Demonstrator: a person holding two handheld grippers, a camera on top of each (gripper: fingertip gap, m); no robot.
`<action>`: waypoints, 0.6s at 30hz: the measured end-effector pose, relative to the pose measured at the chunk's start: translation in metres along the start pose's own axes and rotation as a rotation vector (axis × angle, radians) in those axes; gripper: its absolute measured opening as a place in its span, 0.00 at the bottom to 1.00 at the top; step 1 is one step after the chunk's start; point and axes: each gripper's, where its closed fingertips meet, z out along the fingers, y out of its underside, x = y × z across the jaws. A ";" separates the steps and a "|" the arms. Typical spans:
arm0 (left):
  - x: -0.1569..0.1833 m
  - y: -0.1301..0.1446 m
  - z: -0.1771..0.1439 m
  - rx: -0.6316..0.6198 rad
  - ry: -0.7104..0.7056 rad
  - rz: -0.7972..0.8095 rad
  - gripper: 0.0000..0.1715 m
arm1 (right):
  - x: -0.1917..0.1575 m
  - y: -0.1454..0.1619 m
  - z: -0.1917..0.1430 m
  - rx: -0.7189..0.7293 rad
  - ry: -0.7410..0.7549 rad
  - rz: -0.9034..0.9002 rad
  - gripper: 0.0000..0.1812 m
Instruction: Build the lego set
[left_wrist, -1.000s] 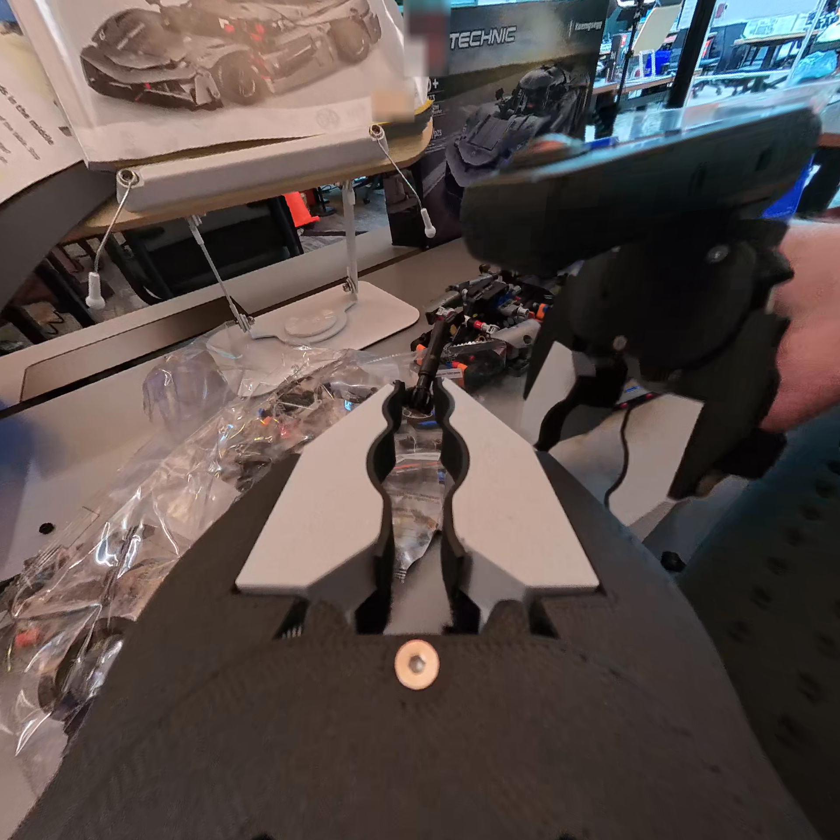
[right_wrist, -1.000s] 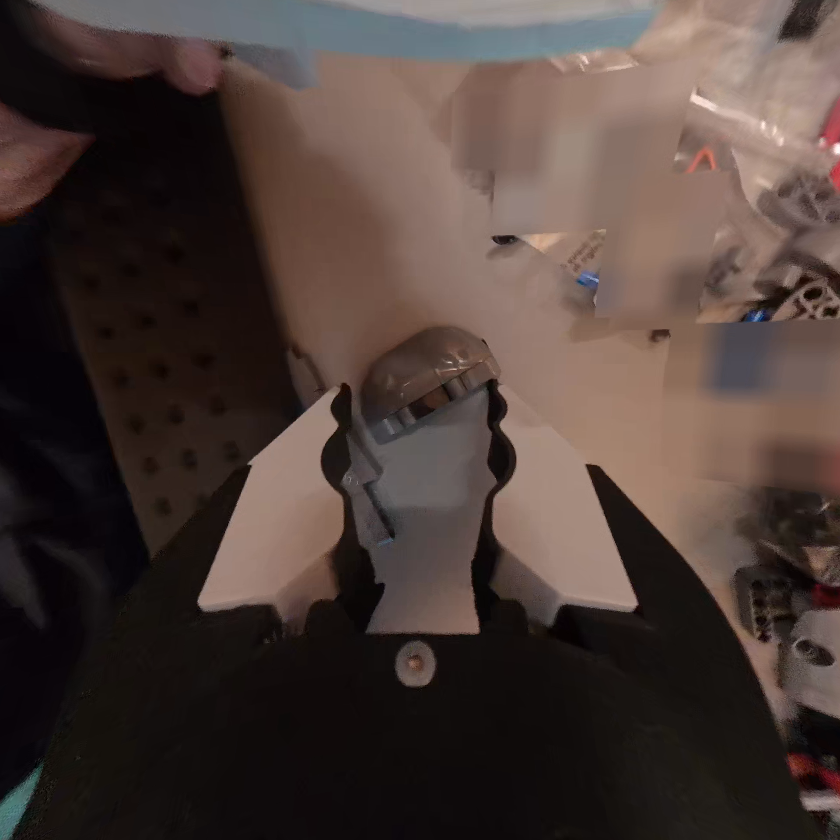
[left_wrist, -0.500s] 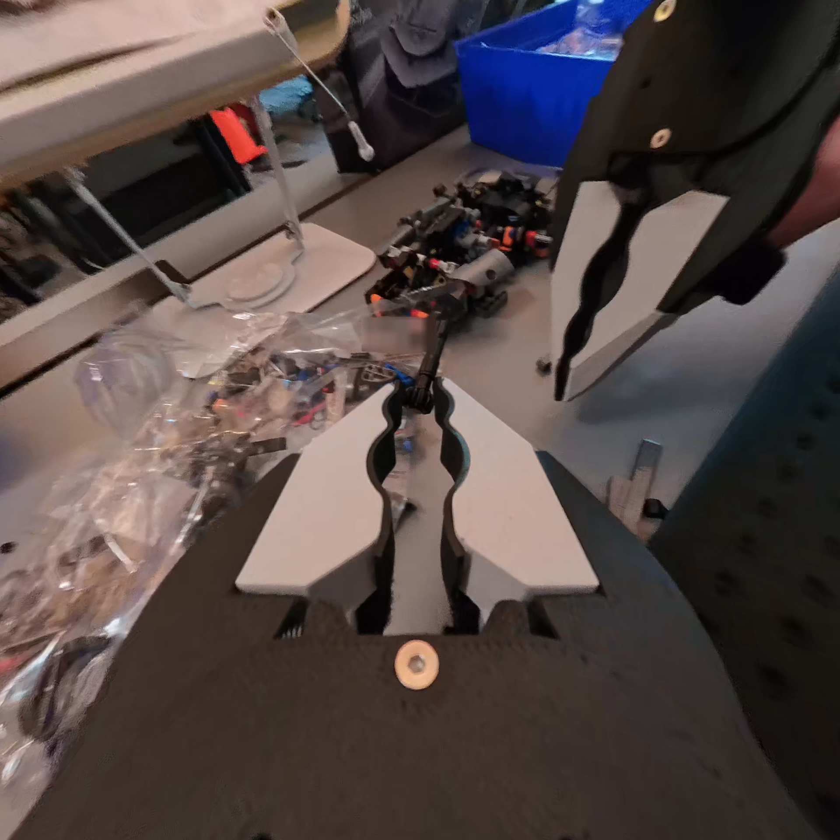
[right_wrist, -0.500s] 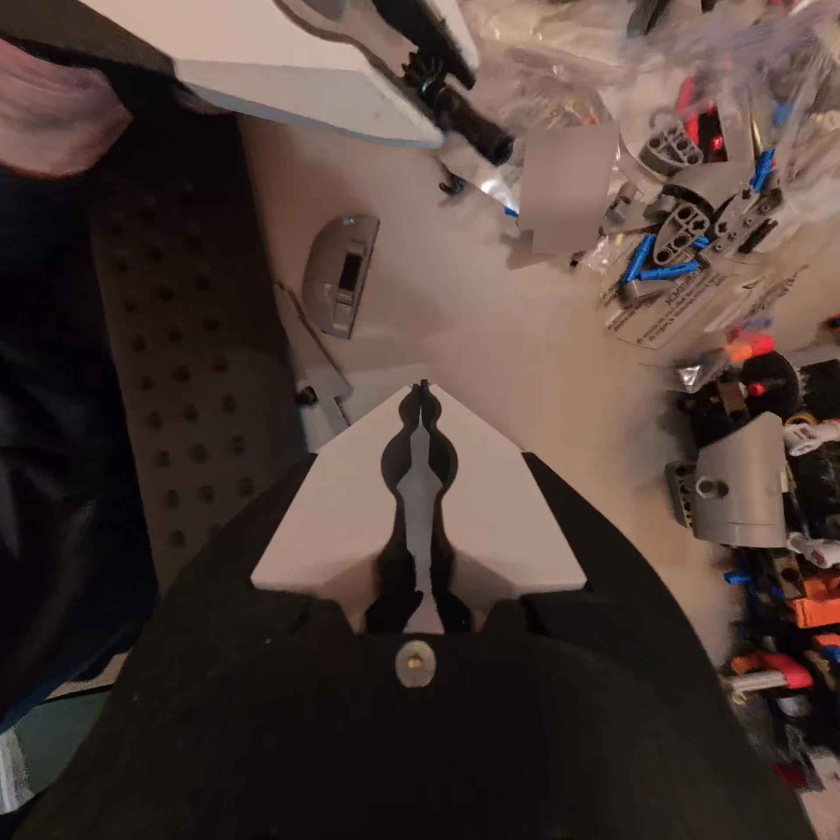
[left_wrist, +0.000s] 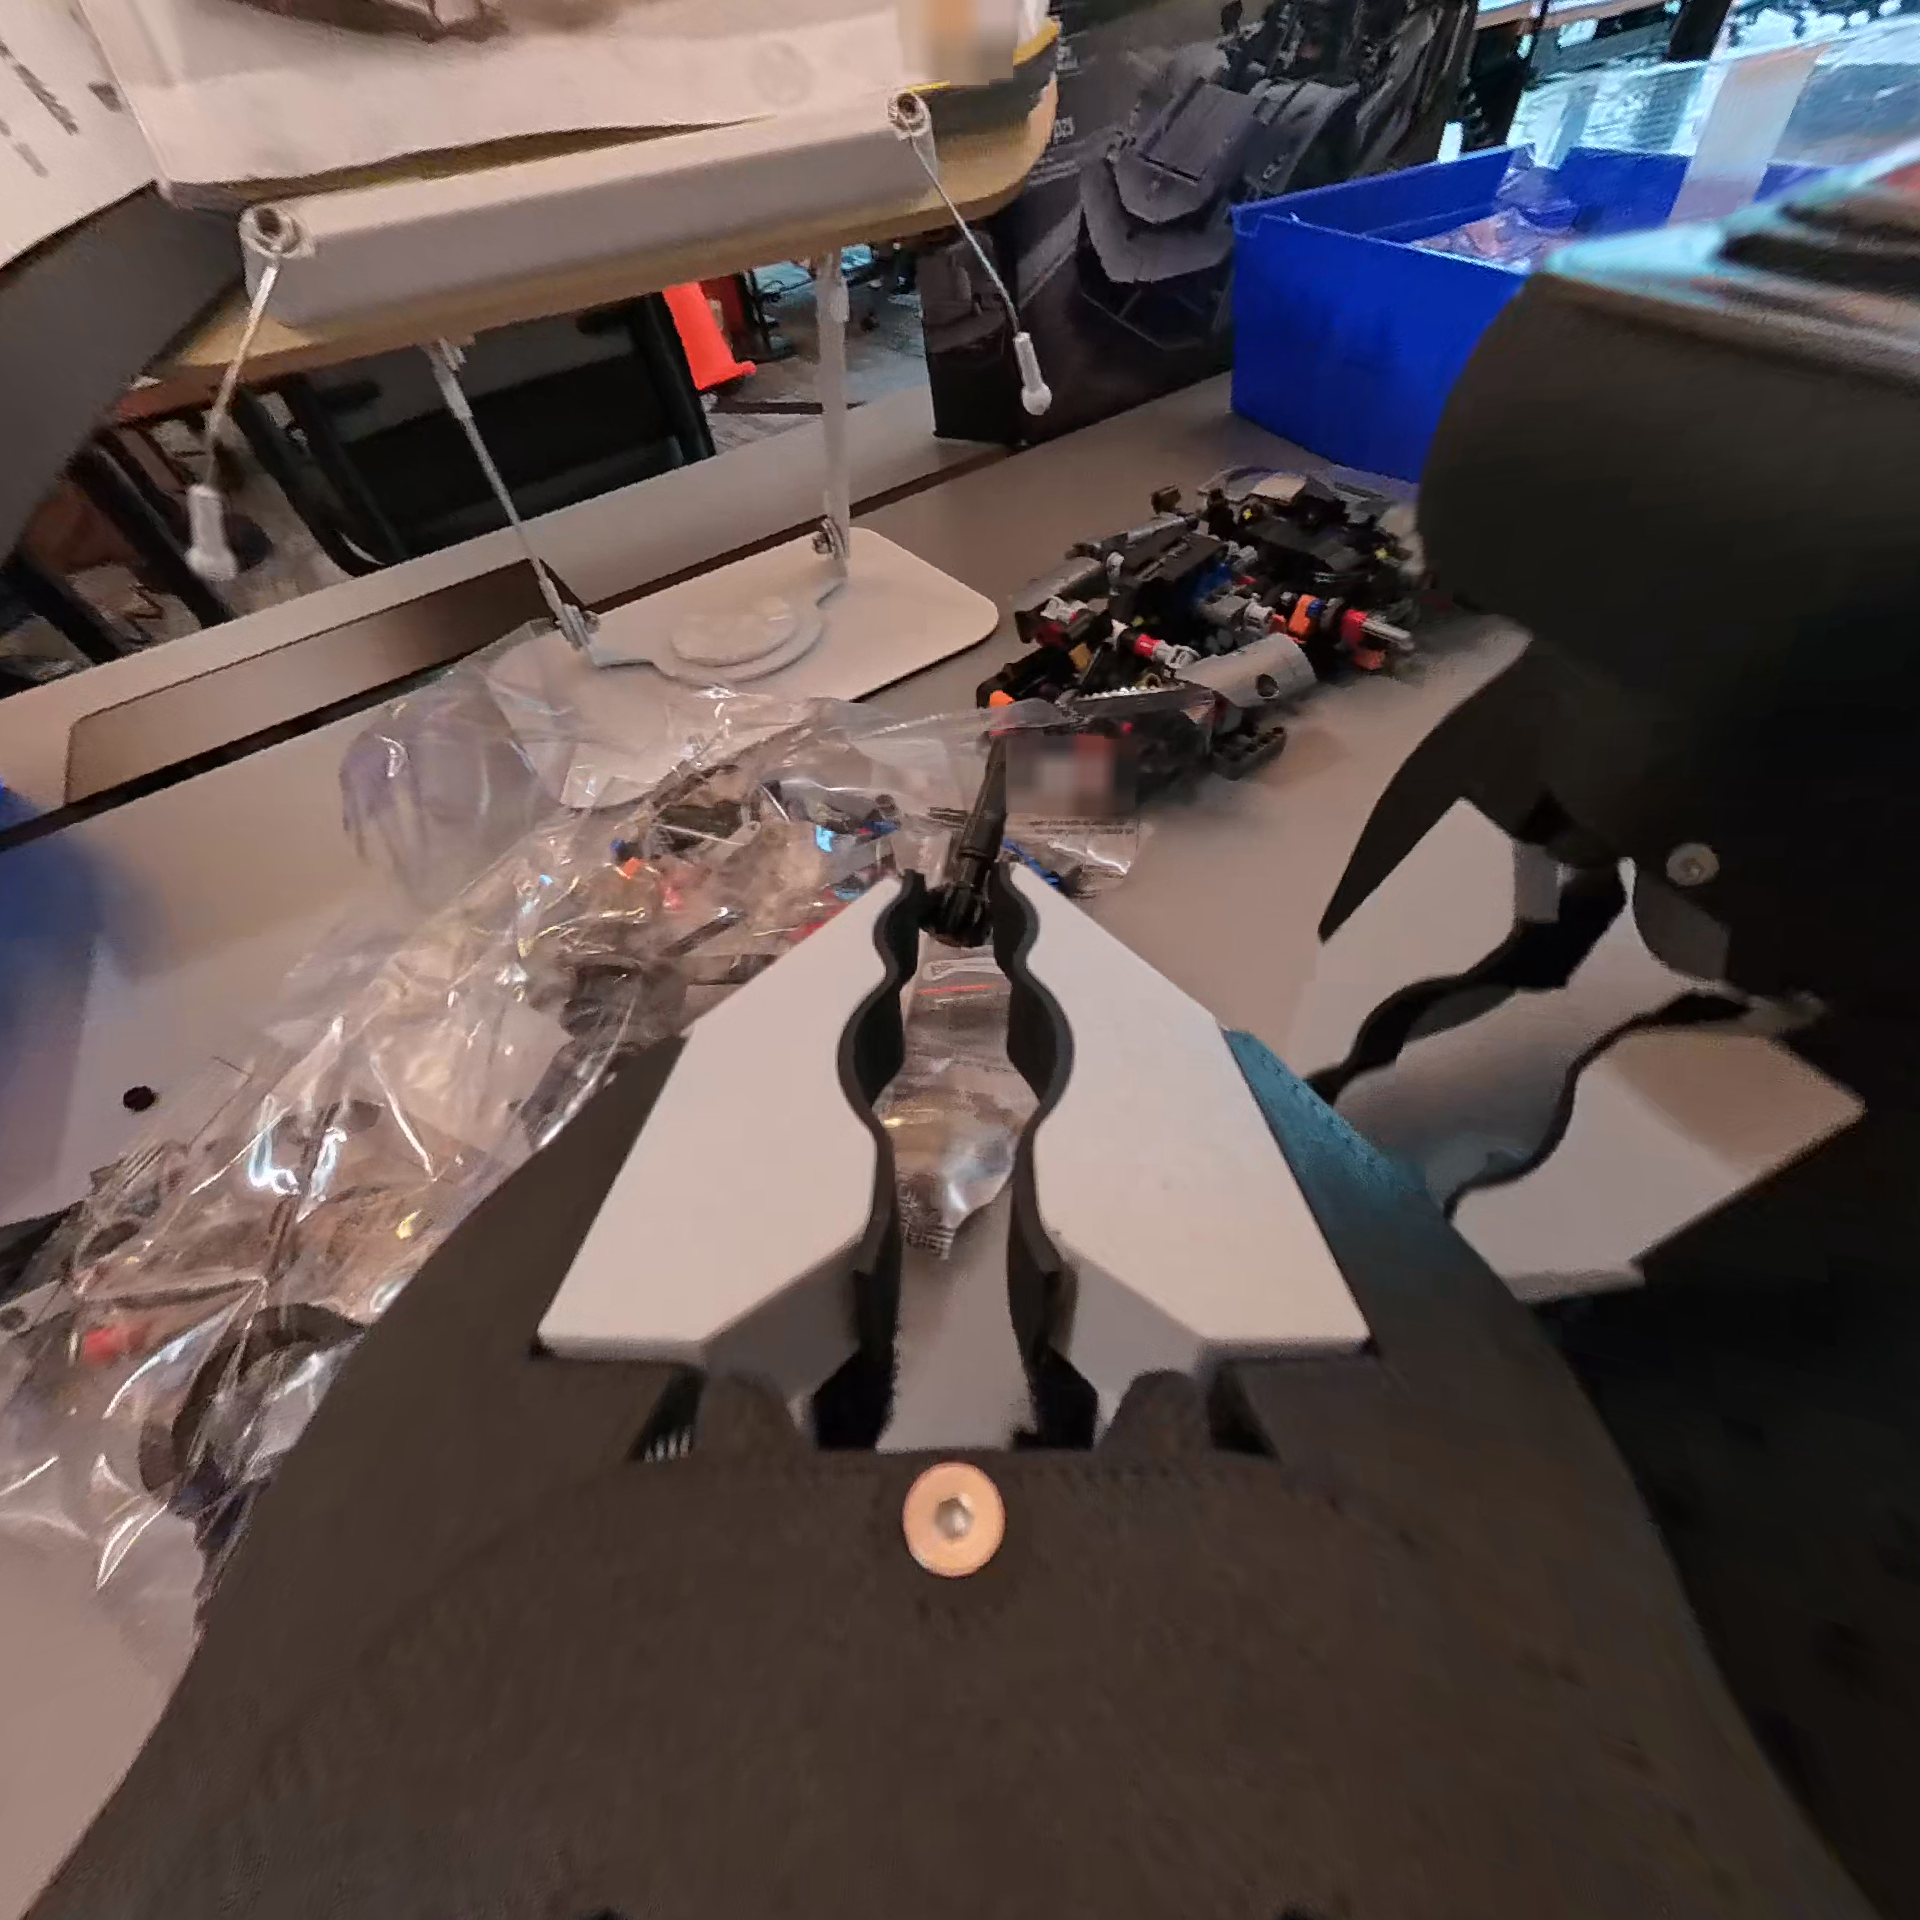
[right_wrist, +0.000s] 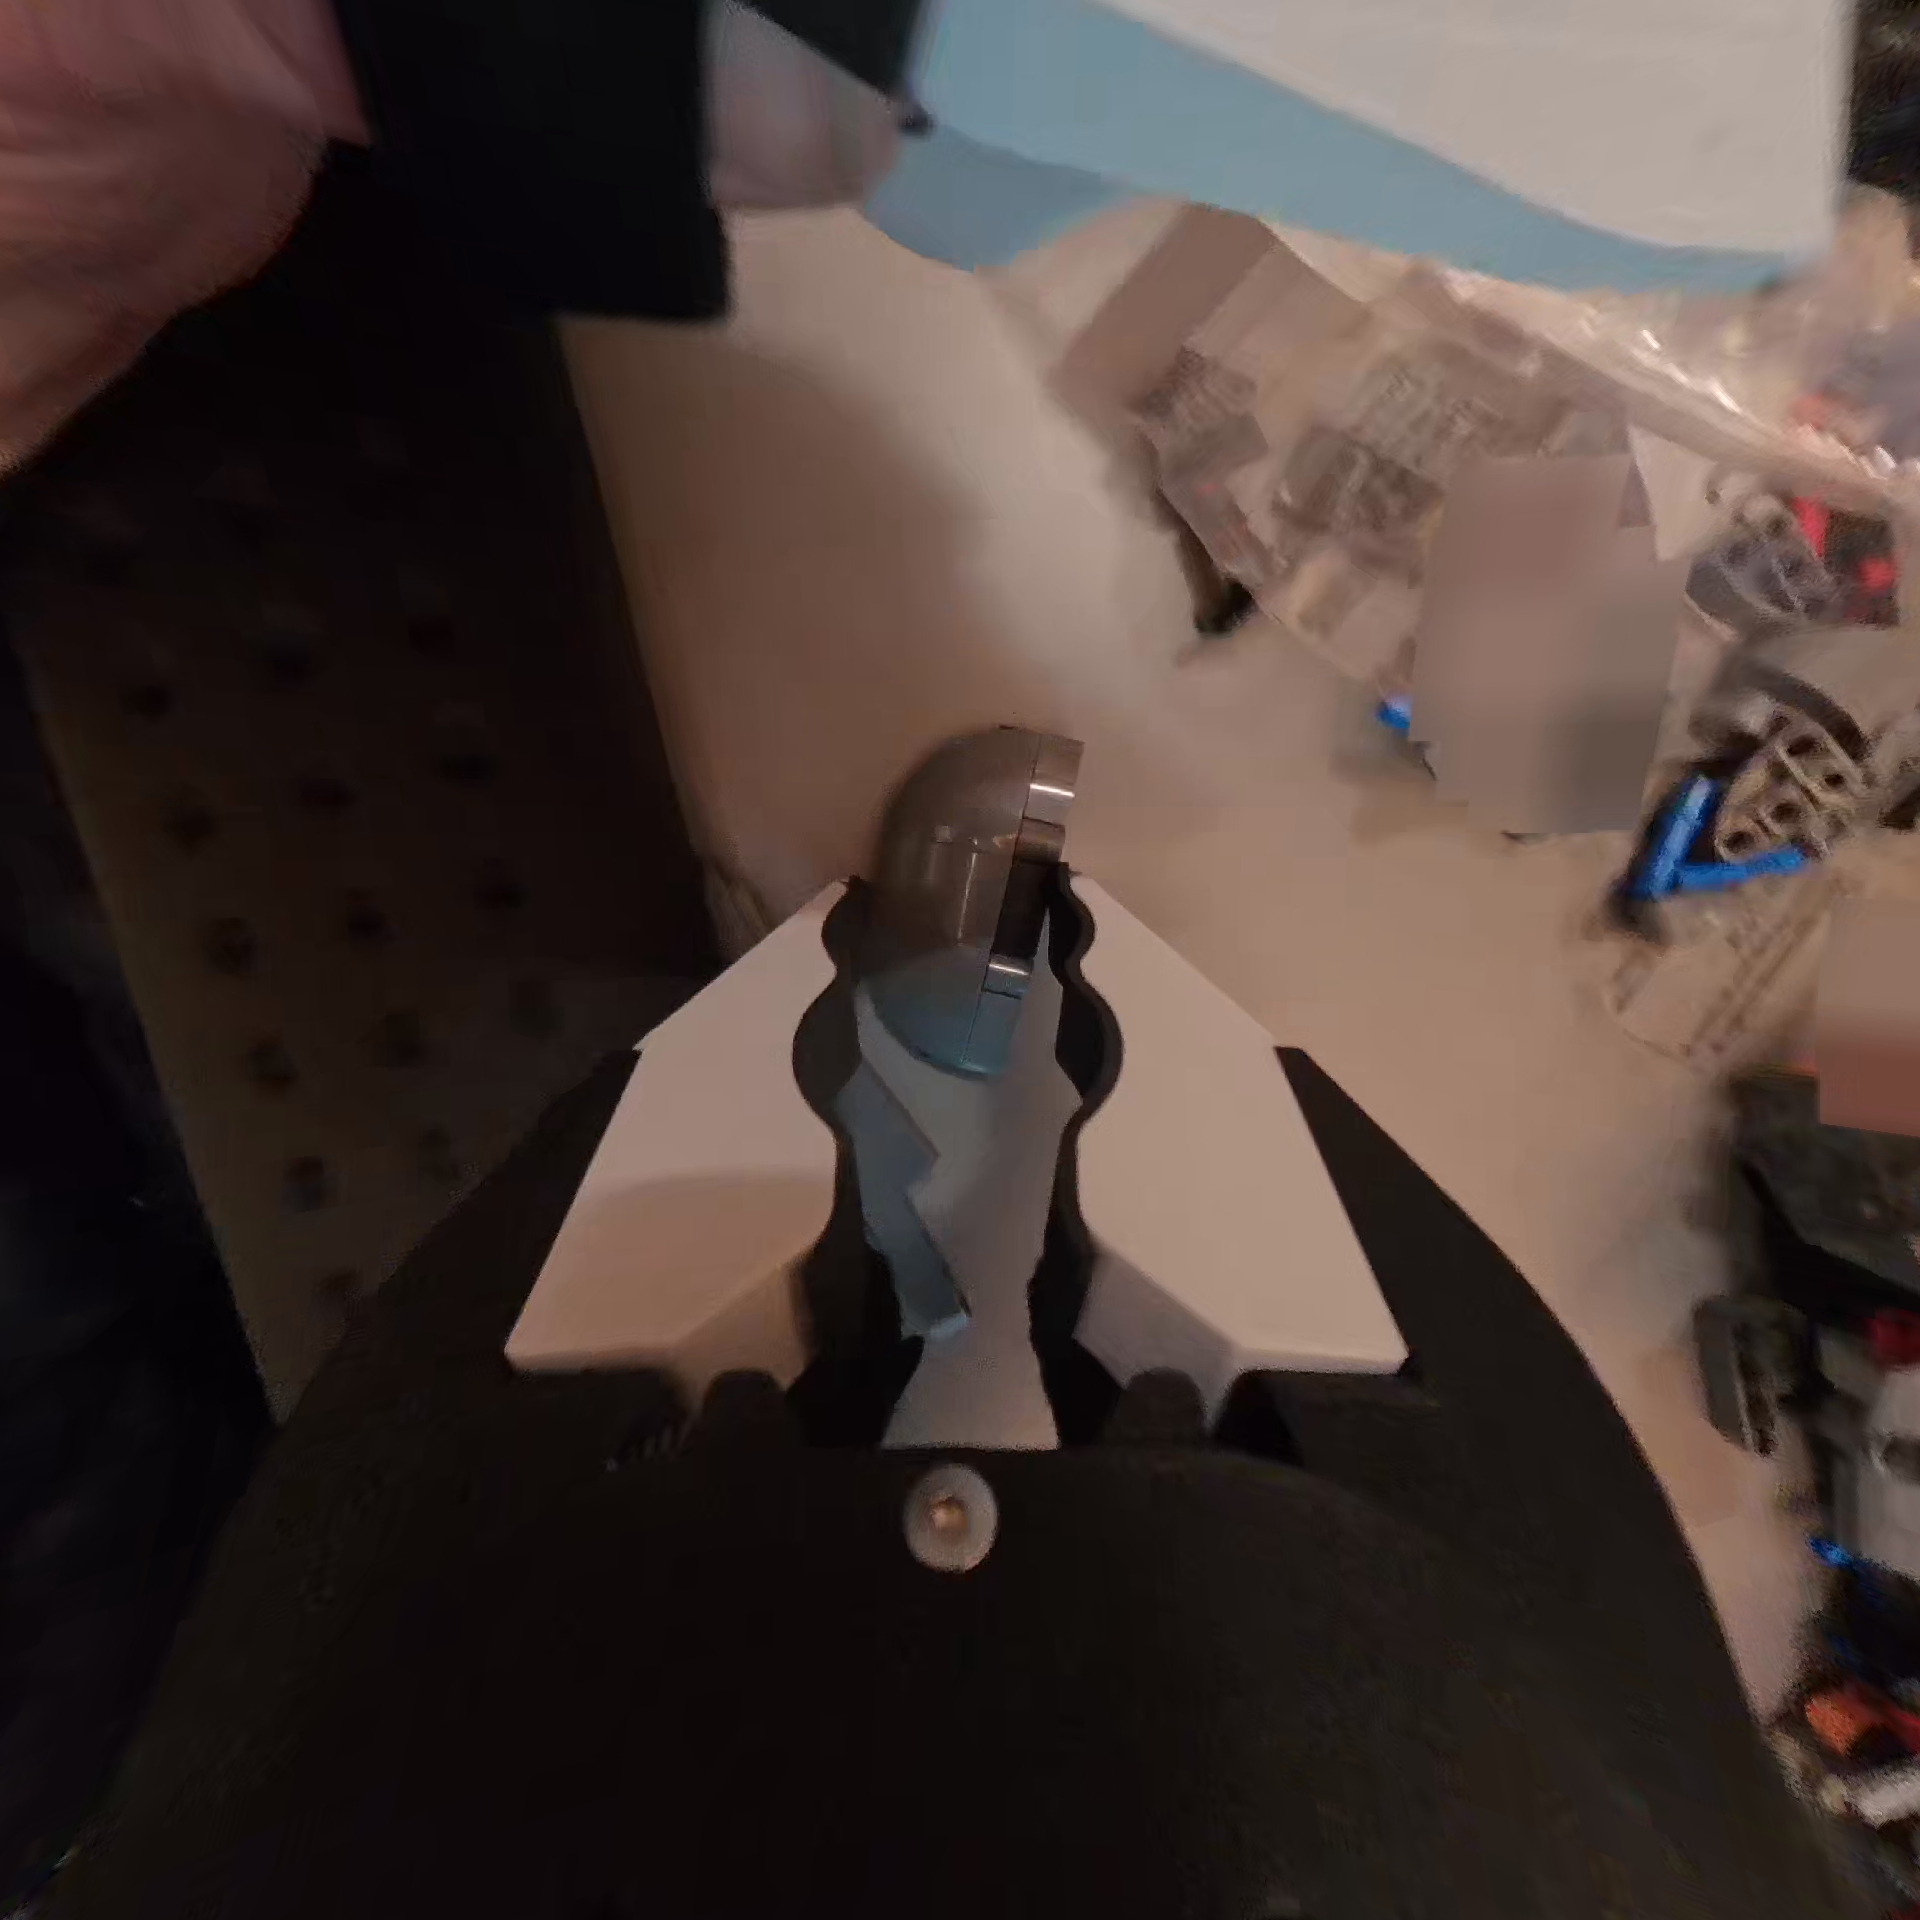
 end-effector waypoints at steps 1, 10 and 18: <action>0.004 0.002 0.002 -0.016 0.015 0.008 0.06 | 0.006 0.006 -0.005 0.006 0.004 0.016 0.18; 0.070 0.037 0.024 -0.245 0.267 0.190 0.07 | 0.051 0.047 -0.082 0.258 0.067 0.120 0.18; 0.076 0.057 0.032 -0.370 0.283 0.240 0.21 | 0.053 0.039 -0.093 0.368 0.114 0.075 0.18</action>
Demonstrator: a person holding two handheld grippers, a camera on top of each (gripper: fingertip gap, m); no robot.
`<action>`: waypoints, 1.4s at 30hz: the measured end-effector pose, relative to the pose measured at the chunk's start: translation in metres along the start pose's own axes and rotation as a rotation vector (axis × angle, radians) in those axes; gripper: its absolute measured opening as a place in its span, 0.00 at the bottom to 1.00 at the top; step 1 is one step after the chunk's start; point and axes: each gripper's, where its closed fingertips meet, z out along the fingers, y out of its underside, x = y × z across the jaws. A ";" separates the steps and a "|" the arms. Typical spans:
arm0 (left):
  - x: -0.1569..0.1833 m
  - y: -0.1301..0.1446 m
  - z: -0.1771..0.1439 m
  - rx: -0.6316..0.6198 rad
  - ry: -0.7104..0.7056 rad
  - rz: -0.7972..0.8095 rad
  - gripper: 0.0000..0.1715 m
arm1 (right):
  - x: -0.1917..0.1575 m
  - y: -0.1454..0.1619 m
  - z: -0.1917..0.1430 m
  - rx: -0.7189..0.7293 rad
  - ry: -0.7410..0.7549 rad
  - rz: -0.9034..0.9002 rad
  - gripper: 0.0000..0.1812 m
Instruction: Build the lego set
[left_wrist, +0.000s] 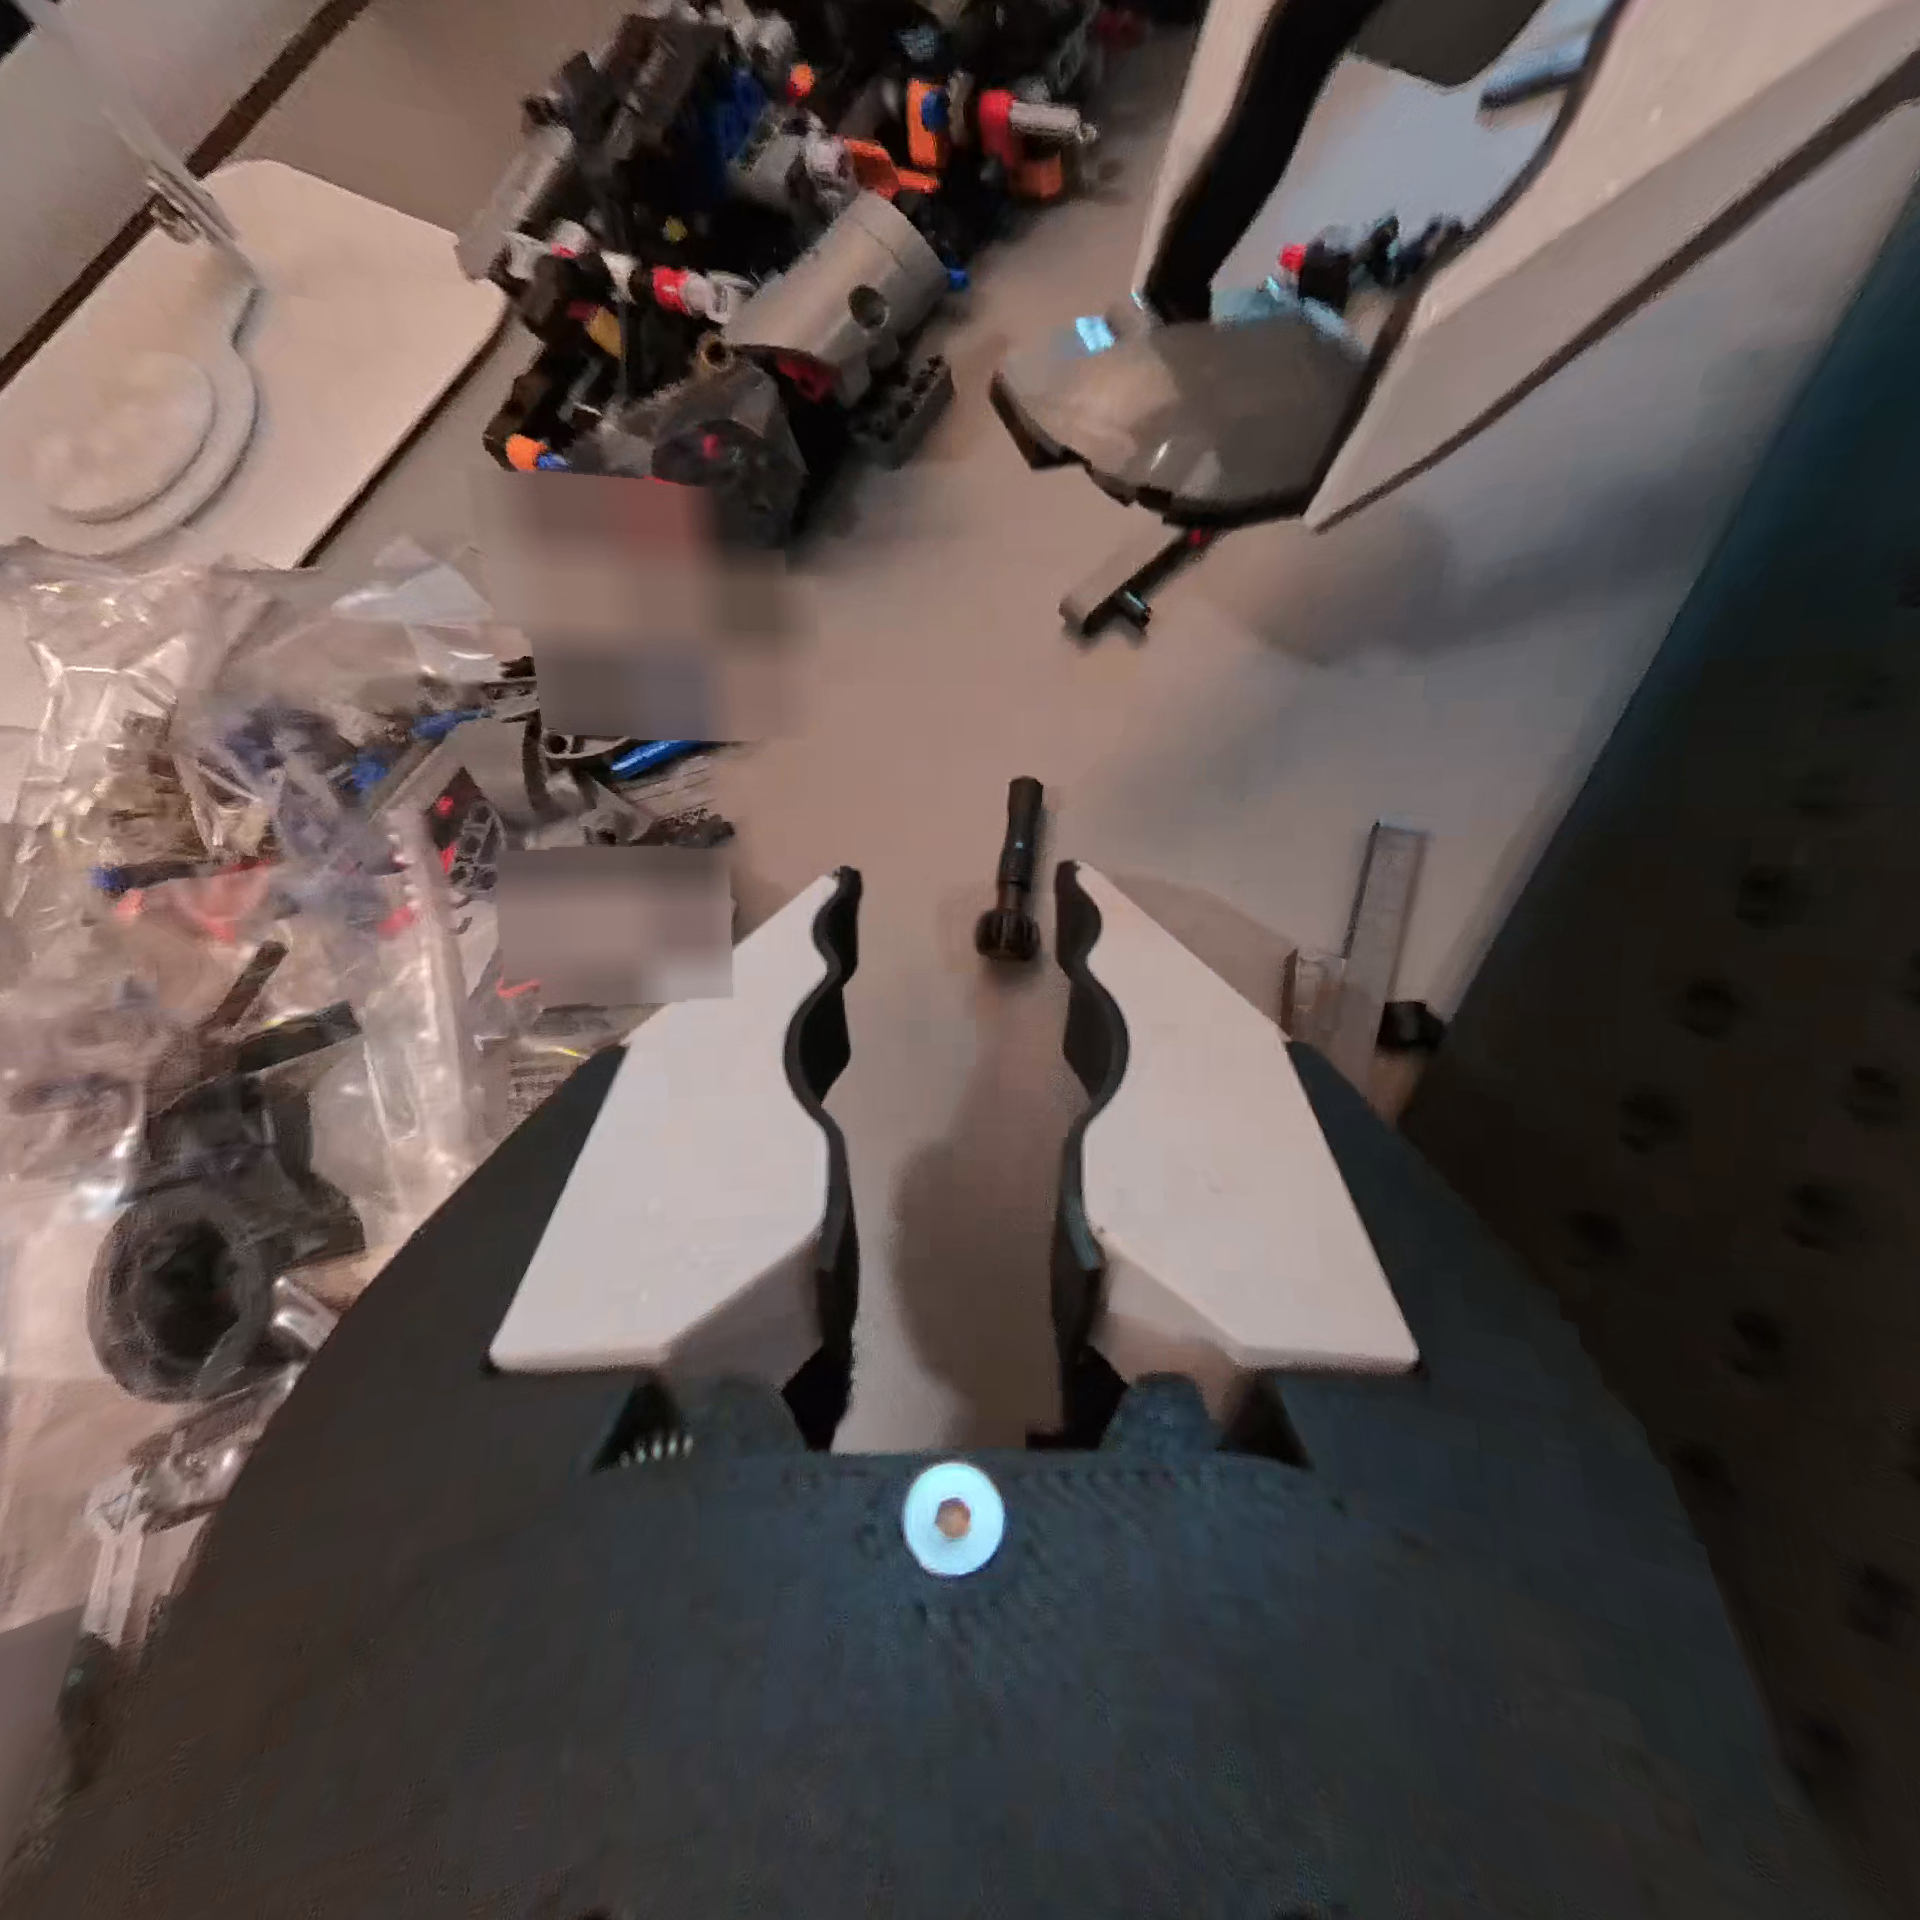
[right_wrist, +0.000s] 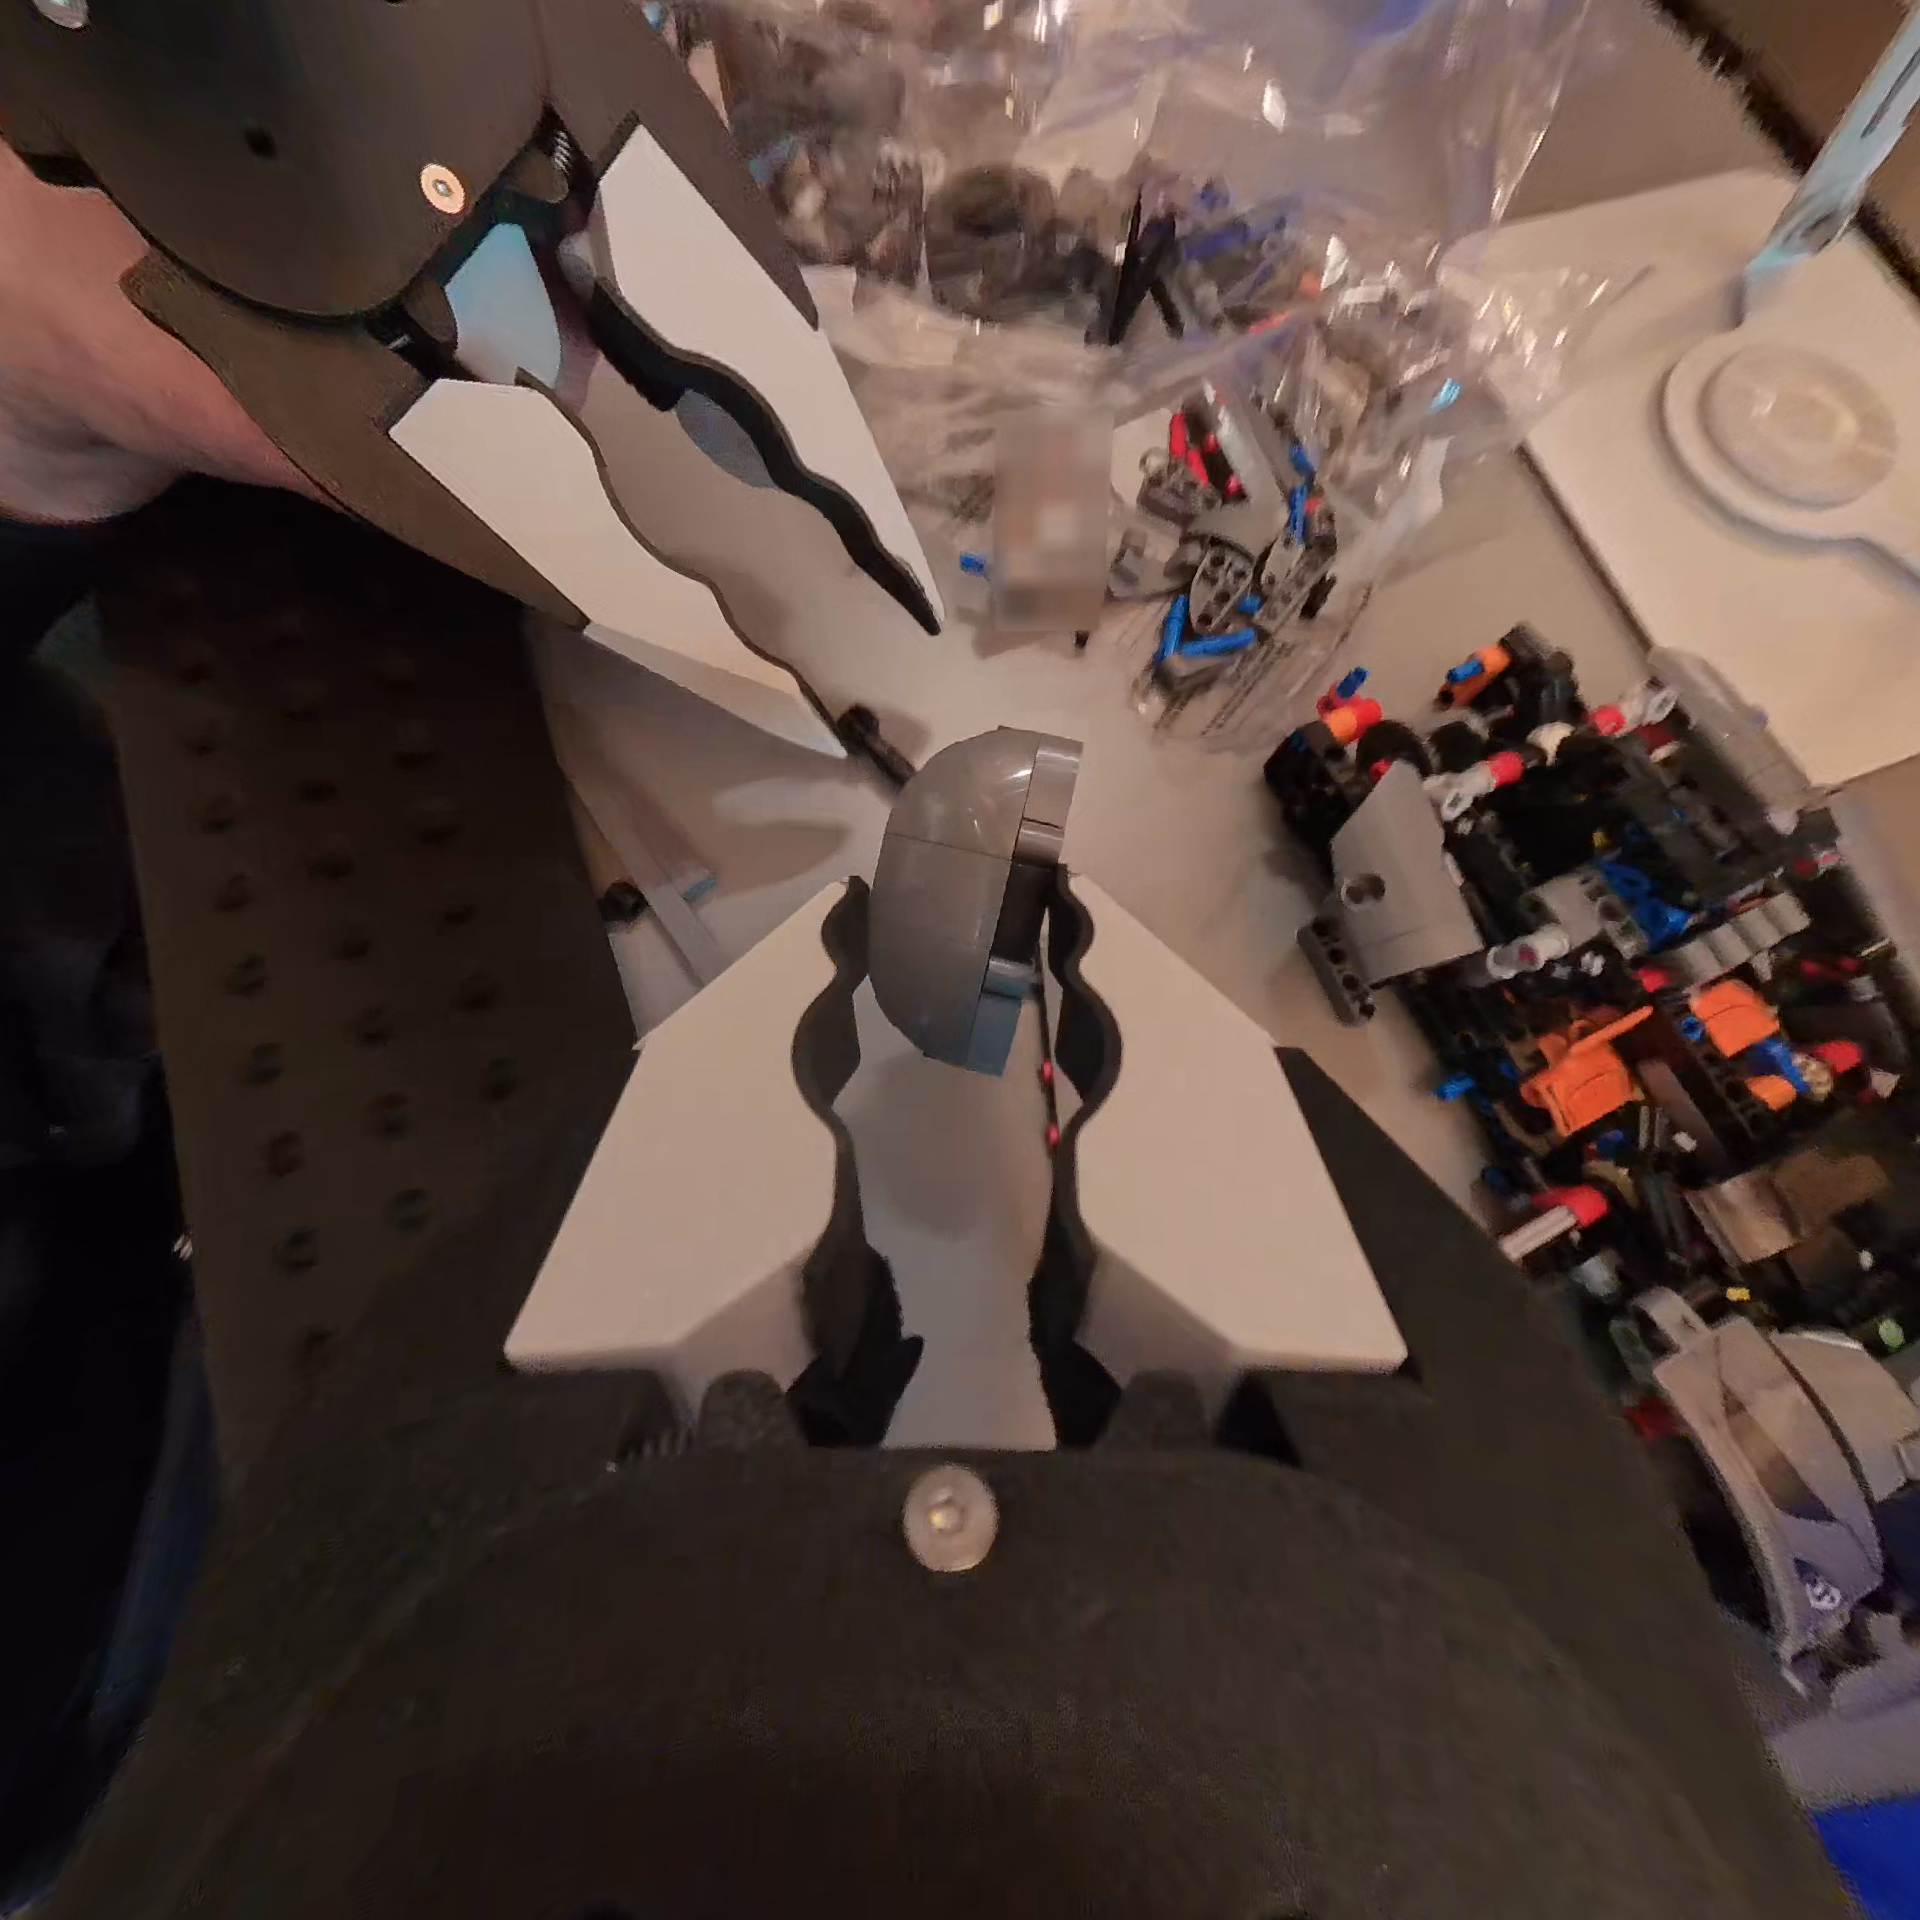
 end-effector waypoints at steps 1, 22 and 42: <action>-0.001 -0.006 -0.004 0.043 0.011 -0.018 0.22 | -0.002 -0.005 -0.001 0.031 0.001 -0.022 0.18; 0.048 -0.077 -0.069 0.532 0.391 0.028 0.05 | -0.038 -0.067 -0.041 0.340 -0.054 -0.310 0.18; 0.040 -0.096 -0.053 0.364 -0.506 0.823 0.05 | -0.034 -0.051 -0.043 0.319 -0.003 -0.269 0.23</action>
